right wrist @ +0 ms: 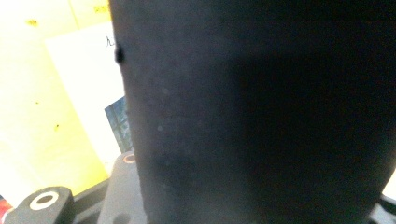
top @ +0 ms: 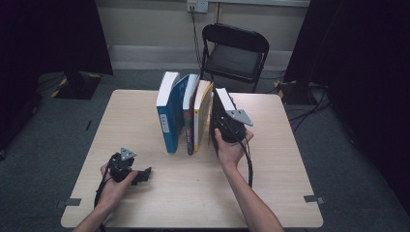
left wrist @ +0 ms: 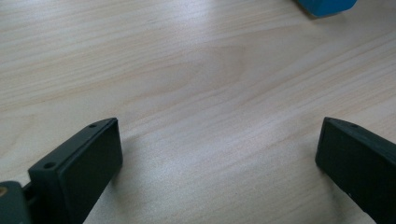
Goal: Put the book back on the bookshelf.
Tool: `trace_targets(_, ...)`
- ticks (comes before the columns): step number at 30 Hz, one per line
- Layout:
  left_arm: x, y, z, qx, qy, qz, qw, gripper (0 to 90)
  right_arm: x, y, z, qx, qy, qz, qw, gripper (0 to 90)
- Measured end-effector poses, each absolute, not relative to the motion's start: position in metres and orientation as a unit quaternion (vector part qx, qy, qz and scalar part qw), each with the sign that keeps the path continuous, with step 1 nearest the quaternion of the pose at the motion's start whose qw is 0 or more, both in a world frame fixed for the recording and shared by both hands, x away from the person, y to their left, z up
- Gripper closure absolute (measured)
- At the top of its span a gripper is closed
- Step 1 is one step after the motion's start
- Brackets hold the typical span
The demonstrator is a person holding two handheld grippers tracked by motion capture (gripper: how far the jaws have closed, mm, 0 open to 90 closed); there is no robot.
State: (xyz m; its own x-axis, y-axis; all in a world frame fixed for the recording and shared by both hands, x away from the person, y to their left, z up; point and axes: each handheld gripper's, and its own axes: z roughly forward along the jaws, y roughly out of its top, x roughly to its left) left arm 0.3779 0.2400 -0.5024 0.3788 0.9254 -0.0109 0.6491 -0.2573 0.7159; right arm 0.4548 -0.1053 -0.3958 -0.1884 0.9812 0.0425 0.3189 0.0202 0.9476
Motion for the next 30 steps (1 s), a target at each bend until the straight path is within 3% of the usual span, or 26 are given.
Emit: trace_targets(30,0.377,0.241,-0.502,0.766,0.512,0.212,0.325,0.1,0.465,-0.088,-0.406,0.520,0.592,0.463,0.407,53.7)
